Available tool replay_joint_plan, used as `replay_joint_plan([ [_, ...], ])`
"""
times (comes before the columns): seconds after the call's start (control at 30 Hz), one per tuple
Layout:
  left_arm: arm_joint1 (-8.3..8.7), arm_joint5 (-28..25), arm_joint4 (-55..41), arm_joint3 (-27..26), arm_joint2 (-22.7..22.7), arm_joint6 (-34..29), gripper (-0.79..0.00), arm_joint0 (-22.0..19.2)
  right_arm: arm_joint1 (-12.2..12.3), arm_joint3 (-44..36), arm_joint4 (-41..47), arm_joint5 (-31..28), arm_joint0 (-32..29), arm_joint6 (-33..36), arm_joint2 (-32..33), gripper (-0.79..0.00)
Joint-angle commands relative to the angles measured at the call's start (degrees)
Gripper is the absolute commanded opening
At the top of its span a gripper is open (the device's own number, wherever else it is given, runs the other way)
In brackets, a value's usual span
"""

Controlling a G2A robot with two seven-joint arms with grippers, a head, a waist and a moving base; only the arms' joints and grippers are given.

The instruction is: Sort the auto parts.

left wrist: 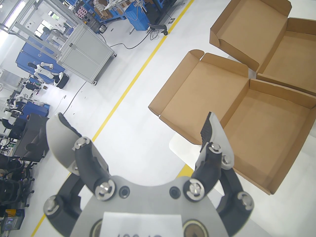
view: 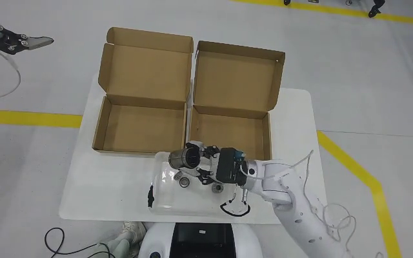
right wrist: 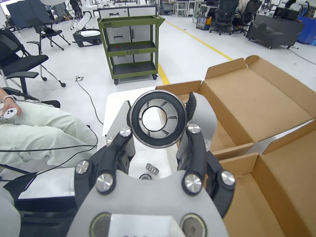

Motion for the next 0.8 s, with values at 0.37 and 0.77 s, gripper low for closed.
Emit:
replay_joint_plan([
  [0.37, 0.0, 0.0, 0.0, 0.0, 0.0, 0.0, 0.0, 0.0, 0.39, -10.47, 5.42, 4.05, 4.01, 5.15, 3.2, -0.785],
  [0.77, 0.0, 0.0, 0.0, 0.0, 0.0, 0.0, 0.0, 0.0, -0.13, -13.06, 14.41, 9.65, 13.63, 10.75, 3.93, -0.785],
])
